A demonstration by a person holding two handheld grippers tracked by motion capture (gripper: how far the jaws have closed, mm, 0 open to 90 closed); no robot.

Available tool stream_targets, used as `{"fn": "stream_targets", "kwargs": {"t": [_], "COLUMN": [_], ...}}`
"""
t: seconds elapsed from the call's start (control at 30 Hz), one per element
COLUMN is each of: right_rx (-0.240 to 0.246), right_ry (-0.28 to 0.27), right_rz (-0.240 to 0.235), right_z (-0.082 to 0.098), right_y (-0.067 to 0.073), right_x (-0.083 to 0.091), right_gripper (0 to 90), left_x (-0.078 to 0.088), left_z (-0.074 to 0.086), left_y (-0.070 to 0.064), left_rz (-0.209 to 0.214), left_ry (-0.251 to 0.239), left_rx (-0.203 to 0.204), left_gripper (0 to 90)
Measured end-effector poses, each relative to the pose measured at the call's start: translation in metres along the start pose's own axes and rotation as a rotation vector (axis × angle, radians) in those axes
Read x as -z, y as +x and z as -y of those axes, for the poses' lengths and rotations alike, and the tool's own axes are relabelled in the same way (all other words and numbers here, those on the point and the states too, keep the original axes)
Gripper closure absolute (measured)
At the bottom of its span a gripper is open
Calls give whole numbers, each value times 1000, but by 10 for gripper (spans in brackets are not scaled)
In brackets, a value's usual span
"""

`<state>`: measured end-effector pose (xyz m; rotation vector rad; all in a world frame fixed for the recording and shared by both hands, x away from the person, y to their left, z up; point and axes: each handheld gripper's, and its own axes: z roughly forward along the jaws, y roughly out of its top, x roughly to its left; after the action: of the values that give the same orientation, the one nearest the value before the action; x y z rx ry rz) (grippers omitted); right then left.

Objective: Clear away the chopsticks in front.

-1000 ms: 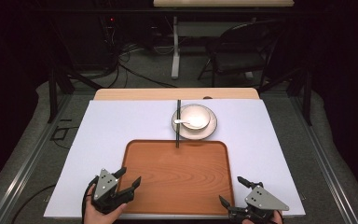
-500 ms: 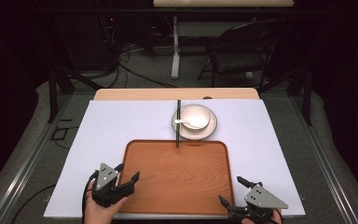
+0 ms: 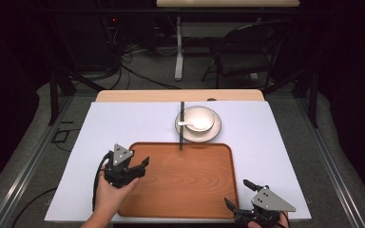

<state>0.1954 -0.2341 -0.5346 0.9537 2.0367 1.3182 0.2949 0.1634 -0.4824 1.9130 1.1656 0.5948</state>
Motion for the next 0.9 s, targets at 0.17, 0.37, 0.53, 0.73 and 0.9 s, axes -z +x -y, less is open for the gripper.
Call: {"fn": "stream_targets", "kwargs": {"t": [0.17, 0.37, 0.53, 0.73, 0.9], "right_rx": [-5, -2, -7, -8, -10], "right_ry": [2, 3, 5, 2, 3], "right_rz": [2, 1, 2, 3, -1], "right_z": [0, 0, 1, 1, 1], "right_y": [0, 0, -1, -3, -2], "right_x": [0, -1, 0, 1, 1], "right_gripper": [147, 147, 147, 147, 147], "left_x": [-14, -32, -46, -64, -82], "left_z": [-22, -47, -61, -65, -64], "left_y": [2, 0, -4, -8, -13], "left_rz": [7, -5, -10, 10, 13], "left_ry": [6, 16, 49, 107, 137], "left_rx": [54, 63, 60, 94, 114], "left_gripper": [423, 460, 471, 503, 552]}}
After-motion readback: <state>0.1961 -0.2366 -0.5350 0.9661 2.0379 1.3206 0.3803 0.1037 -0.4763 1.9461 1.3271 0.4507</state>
